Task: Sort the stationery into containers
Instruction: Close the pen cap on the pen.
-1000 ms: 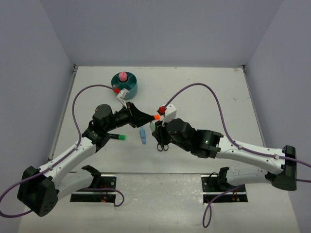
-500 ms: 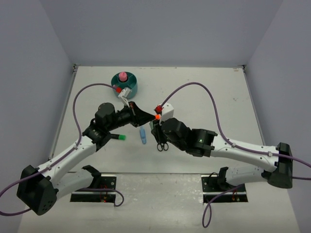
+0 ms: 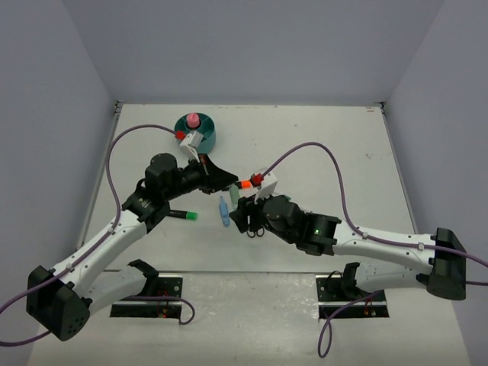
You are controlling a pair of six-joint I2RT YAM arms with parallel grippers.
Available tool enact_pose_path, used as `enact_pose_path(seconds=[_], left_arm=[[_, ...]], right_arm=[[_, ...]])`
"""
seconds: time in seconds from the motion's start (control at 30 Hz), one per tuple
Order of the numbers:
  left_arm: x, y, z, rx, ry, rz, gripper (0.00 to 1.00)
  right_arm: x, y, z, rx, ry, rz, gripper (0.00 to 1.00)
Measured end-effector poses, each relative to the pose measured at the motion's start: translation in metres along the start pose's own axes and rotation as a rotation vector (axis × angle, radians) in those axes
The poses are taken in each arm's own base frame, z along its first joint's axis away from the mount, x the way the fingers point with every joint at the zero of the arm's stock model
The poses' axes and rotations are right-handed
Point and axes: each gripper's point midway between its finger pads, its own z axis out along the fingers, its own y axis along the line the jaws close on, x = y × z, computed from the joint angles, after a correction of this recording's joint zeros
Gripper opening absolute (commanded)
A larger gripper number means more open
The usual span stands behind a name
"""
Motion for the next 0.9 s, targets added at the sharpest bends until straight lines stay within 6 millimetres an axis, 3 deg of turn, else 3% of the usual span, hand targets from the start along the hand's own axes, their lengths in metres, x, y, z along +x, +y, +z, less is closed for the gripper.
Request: enact_pose_path(seconds=[0.13, 0.23, 0.37, 0.47, 0.53, 0.9], left_arm=[[-0.027, -0.010, 0.000, 0.044, -0.096, 0.034, 0.00], [-0.035, -0.018, 0.000, 0.081, -0.129, 0.052, 0.00], [-0.031, -0.020, -0.003, 0.110, -0.140, 0.053, 0.00], [-0.025, -0.018, -0.003, 0.126, -0.134, 0.038, 0.00], [-0.020, -0.017, -0.004, 0.136, -0.128, 0.023, 0.00], [-0.005, -0.030, -0.017, 0.226, -0.110, -0.024, 0.00]], right_arm=[[0.033, -0.013, -0.005, 0.046, 0.118, -0.015, 0.96], [0.037, -0.015, -0.013, 0.038, 0.149, 0.009, 0.89], [0.016, -0.002, -0.026, -0.087, 0.141, 0.135, 0.70], [-0.018, -0.005, -0.029, -0.197, 0.069, 0.282, 0.69], [-0.030, -0.010, -0.029, -0.253, 0.040, 0.353, 0.68], [-0.029, 0.029, -0.022, -0.495, 0.158, 0.510, 0.51]])
